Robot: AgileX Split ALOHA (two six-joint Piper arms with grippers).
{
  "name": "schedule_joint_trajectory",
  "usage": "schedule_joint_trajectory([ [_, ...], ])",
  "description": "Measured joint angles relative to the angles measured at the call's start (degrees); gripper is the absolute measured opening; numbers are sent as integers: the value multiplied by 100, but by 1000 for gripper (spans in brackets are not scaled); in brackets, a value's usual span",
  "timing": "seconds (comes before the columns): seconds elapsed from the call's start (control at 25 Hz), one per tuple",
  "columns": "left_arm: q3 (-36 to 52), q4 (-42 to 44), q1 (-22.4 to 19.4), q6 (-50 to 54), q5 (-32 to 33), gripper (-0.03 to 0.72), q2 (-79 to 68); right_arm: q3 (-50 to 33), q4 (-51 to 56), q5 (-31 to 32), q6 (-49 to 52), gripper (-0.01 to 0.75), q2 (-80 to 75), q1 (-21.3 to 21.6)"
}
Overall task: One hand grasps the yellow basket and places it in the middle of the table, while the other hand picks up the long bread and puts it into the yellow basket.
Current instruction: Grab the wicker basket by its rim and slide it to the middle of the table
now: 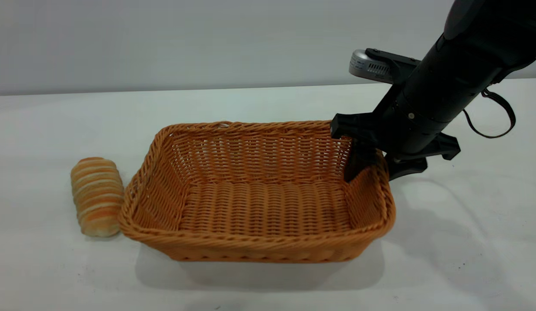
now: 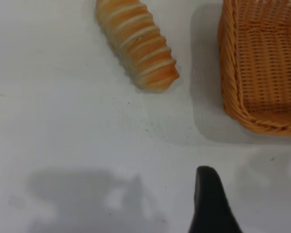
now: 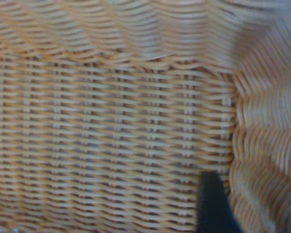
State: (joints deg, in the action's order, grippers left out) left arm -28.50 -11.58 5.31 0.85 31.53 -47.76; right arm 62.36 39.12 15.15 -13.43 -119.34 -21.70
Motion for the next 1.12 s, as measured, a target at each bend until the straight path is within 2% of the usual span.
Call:
schedule_joint_trajectory([
  [0.12, 0, 0, 0, 0, -27, 503, 0, 0, -424, 73, -83, 583, 0, 12],
  [0.2, 0, 0, 0, 0, -63, 503, 0, 0, -857, 220, -87, 634, 0, 63],
  [0.28, 0, 0, 0, 0, -163, 503, -12, 0, -1368, 436, -46, 652, 7, 135],
  [0.48, 0, 0, 0, 0, -480, 503, -380, 0, -2188, 832, 292, 652, 263, 327],
  [0.64, -7, 0, 0, 0, -675, 503, -1028, 0, -2299, 1039, 327, 619, 634, 340],
  [0.88, -22, -5, 0, 0, -1513, 503, -1936, 0, -1777, 1394, 15, 547, 1266, 335],
  [1.12, -150, -23, 0, 31, -2261, 503, -2964, 0, -1069, 1919, -602, 536, 1983, 335],
])
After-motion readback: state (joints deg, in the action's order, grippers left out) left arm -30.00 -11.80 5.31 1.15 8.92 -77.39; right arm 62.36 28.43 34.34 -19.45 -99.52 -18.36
